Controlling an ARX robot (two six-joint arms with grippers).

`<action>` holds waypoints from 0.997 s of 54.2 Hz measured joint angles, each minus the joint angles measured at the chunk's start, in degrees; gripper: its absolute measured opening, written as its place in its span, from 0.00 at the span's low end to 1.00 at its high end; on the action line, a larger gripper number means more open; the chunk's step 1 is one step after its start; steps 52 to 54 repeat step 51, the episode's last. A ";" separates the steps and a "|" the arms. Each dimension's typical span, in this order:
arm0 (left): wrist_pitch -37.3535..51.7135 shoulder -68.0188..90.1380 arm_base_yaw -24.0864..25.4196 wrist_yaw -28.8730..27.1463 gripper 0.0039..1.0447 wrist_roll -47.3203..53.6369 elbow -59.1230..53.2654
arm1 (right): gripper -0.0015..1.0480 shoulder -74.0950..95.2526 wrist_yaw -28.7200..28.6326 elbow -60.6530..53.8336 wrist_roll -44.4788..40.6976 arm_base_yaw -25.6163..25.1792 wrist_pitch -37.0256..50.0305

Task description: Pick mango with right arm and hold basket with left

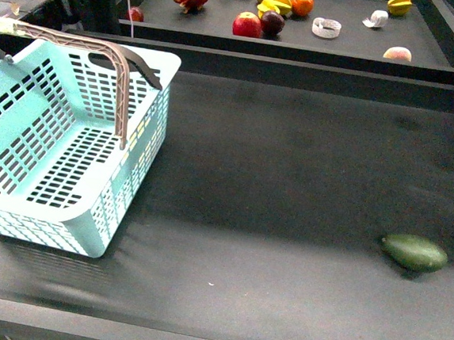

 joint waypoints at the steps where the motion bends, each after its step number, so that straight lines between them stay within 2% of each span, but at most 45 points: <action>1: -0.46 -0.46 -0.02 0.00 0.02 0.00 0.00 | 0.92 0.00 -0.02 0.00 0.00 0.00 0.00; 26: -9.18 -9.16 -0.02 0.00 0.02 0.00 0.00 | 0.92 0.00 0.00 0.00 0.00 0.00 0.00; 32: -18.58 -17.44 -0.02 0.02 0.02 0.02 0.02 | 0.92 0.00 0.00 0.00 0.00 0.00 0.00; 54: -19.08 -18.71 -0.02 0.02 0.02 0.02 0.02 | 0.92 0.00 0.00 0.00 0.00 0.00 0.00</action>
